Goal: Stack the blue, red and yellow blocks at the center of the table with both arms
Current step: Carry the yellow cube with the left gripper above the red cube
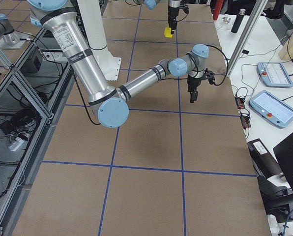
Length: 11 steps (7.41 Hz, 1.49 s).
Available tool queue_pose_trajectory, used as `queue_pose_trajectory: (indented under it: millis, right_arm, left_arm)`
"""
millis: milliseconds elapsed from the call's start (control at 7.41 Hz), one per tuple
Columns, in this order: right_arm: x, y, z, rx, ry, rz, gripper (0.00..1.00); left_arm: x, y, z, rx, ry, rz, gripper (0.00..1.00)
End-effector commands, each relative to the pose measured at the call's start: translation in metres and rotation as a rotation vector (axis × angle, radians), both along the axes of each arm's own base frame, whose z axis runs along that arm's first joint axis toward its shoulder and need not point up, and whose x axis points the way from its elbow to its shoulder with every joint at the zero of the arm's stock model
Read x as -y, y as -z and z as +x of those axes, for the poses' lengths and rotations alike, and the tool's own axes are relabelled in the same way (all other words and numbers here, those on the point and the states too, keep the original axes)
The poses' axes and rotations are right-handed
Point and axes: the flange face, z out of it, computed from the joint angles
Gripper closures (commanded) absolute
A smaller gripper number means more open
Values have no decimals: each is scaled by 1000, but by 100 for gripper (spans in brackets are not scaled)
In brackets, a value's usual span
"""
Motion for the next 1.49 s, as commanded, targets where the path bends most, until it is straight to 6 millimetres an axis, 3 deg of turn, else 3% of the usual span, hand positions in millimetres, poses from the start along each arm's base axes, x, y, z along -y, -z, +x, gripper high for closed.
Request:
queue_pose_trajectory:
  millis: [0,405,945,1350]
  right_arm:
    - [0,-1,0,-1,6,3,1]
    - [0,-1,-1,-1,6,2,1]
    - [0,-3,0,-4,5,1,0]
    - [0,-4,0,-3,6,-1,1]
  left_arm:
    - [-22,53,84,26,24,-37,100]
    - [11,21,124,30,54,-27,100]
    - [-1,15,145,43,40,-6,100]
    - [-2,12,147,49,36,-3,100]
